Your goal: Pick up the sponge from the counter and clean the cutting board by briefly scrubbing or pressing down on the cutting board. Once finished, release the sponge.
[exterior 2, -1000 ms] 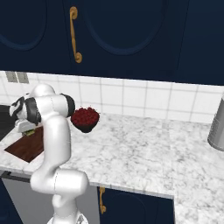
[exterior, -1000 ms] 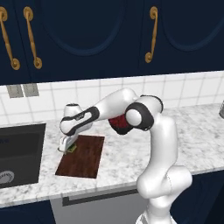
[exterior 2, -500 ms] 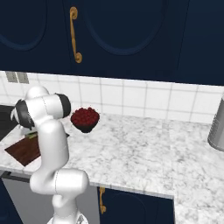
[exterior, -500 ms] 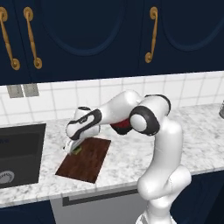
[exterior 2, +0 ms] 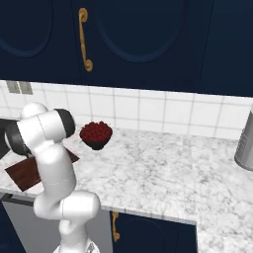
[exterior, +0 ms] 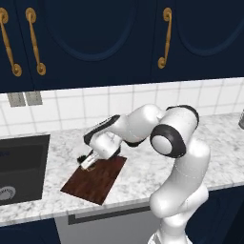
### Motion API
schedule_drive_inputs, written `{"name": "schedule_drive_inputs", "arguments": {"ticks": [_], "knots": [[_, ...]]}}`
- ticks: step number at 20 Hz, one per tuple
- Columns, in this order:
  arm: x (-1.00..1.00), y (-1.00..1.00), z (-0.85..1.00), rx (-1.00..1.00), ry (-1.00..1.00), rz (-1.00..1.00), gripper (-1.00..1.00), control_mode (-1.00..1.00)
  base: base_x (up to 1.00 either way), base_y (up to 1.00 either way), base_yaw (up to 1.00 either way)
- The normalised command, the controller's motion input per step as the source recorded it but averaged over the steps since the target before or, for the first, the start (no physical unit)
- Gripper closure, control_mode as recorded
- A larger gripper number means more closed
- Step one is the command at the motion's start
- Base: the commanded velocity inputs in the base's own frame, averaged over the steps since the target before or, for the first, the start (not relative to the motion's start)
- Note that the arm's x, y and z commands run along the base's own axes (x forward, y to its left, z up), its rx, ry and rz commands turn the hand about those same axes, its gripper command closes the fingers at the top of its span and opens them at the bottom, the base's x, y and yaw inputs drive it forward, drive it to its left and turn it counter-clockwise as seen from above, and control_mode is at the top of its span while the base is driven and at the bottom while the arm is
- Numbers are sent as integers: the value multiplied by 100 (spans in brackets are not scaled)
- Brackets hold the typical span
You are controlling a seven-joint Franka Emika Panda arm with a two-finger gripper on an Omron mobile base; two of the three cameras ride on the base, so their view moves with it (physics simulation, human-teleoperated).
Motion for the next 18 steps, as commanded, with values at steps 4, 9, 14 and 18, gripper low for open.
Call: {"name": "schedule_drive_inputs", "arguments": {"ticks": [4, 9, 14, 18], "knots": [[-100, -100, -100, 55, -17, 0, 100, -100, 0, 0, 0], [-100, -100, -98, 42, -21, 0, 100, -100, 0, 0, 0], [-65, -100, -21, 16, -7, 0, 100, -100, 0, 0, 0], [-19, -100, 4, 1, 6, 0, 100, -100, 0, 0, 0]]}}
